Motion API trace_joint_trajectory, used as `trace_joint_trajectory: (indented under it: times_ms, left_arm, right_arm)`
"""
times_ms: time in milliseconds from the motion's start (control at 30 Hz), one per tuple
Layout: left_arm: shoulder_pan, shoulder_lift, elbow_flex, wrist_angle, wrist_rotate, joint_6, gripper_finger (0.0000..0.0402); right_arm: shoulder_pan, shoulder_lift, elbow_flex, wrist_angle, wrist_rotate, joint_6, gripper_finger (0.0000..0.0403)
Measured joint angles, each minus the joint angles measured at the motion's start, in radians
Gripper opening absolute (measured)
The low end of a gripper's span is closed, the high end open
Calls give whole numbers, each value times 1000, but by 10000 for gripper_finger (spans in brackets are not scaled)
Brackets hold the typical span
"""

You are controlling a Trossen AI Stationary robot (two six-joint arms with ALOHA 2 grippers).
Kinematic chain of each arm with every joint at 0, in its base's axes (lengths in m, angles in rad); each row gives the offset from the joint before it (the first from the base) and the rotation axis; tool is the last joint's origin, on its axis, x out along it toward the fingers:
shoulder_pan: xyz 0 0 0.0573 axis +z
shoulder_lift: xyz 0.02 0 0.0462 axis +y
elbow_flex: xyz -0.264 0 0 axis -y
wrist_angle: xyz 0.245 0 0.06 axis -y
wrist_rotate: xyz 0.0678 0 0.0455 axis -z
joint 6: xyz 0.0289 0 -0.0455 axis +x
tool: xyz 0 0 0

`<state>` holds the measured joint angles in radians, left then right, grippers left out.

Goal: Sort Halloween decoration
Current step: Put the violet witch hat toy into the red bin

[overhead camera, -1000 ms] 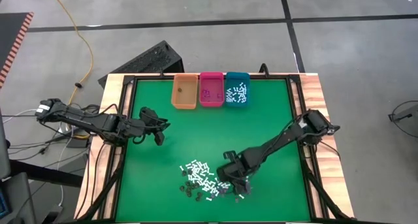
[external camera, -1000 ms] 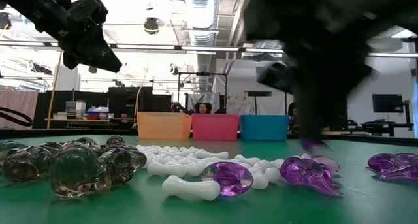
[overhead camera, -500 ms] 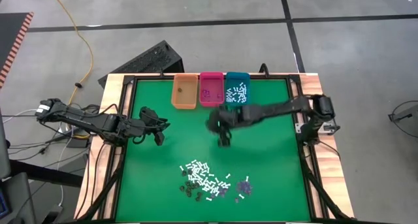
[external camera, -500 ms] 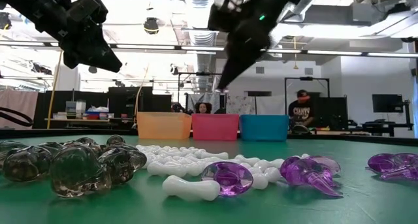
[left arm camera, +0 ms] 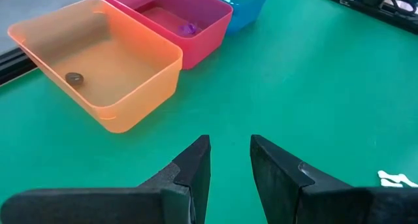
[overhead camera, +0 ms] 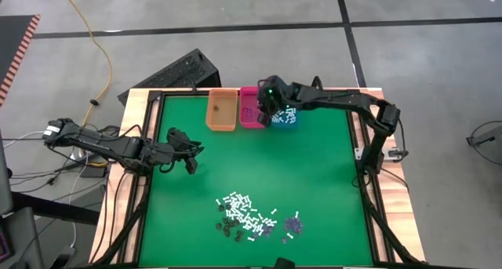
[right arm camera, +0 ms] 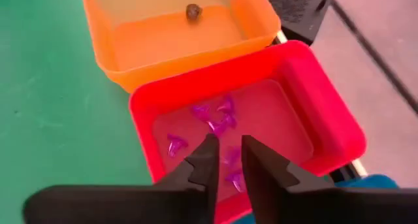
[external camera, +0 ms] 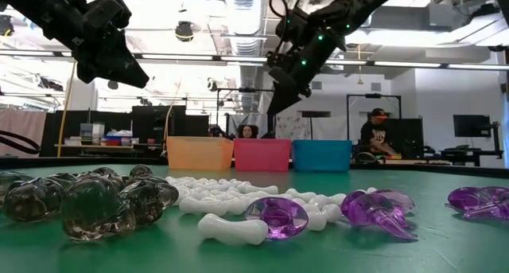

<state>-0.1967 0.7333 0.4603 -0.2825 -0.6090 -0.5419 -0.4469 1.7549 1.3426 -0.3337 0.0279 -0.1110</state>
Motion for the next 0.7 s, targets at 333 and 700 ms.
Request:
trace_joint_trajectory:
  times_ms: [333, 700]
  left_arm:
    - [0, 0, 0, -28, 54, -2, 99]
    - [0, 0, 0, -27, 77, 3, 99]
  right_arm:
    - [60, -19, 3, -241, -386, 114, 179]
    - [512, -62, -56, -689, -401, 435, 159]
